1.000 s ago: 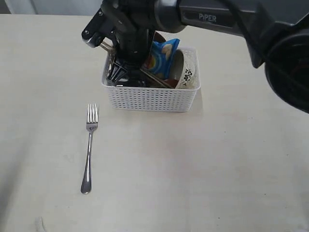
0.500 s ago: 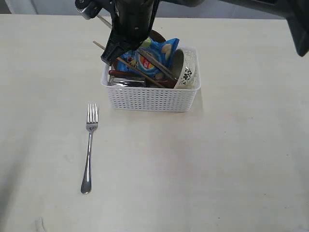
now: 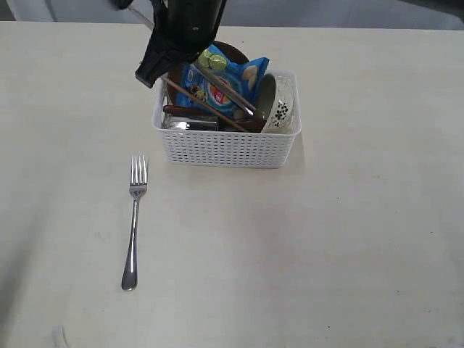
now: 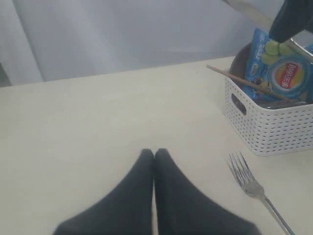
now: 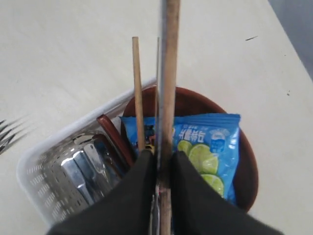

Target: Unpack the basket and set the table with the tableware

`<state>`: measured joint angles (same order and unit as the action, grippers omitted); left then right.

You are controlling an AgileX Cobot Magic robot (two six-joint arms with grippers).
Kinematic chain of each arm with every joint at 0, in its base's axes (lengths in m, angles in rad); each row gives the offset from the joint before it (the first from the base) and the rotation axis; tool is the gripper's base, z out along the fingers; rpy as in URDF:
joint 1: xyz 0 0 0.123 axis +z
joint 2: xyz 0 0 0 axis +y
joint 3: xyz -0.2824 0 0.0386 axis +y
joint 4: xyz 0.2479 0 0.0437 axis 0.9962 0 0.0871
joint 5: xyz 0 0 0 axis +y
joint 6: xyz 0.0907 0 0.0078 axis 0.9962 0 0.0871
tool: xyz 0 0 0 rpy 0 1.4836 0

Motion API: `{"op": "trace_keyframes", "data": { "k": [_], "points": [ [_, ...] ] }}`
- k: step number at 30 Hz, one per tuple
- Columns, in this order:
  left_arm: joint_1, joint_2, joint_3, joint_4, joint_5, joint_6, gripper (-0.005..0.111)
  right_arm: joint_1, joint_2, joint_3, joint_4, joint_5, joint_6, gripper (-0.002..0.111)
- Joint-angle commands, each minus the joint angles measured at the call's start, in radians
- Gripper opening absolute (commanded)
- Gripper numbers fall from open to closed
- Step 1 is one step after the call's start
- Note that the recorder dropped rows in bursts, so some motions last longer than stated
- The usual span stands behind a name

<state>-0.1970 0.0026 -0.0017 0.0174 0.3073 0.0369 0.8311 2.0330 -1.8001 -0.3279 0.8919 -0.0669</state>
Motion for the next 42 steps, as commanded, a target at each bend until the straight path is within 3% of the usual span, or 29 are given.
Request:
{"op": "trace_keyframes", "data": {
  "k": [1,19,28,32,37,42],
  "points": [
    [0.0,-0.003,0.002,0.005,-0.008,-0.003,0.0,-0.001,-0.062,-0.001,-0.011,-0.001,-0.008,0.0],
    [0.0,-0.003,0.002,0.005,-0.008,-0.003,0.0,-0.001,-0.085,-0.001,0.509,0.16,-0.036,0.0],
    [0.0,-0.003,0.002,0.005,-0.008,-0.003,0.0,0.001,0.005,0.04,0.667,0.241,-0.099,0.0],
    [0.0,-0.003,0.002,0.005,-0.008,-0.003,0.0,0.009,0.009,0.095,0.617,0.273,-0.114,0.0],
    [0.0,-0.003,0.002,0.005,-0.008,-0.003,0.0,0.007,0.016,0.114,0.36,0.329,-0.117,0.0],
    [0.0,-0.003,0.002,0.005,-0.008,-0.003,0.0,0.007,0.085,0.114,0.319,0.329,-0.303,0.0]
  ]
}}
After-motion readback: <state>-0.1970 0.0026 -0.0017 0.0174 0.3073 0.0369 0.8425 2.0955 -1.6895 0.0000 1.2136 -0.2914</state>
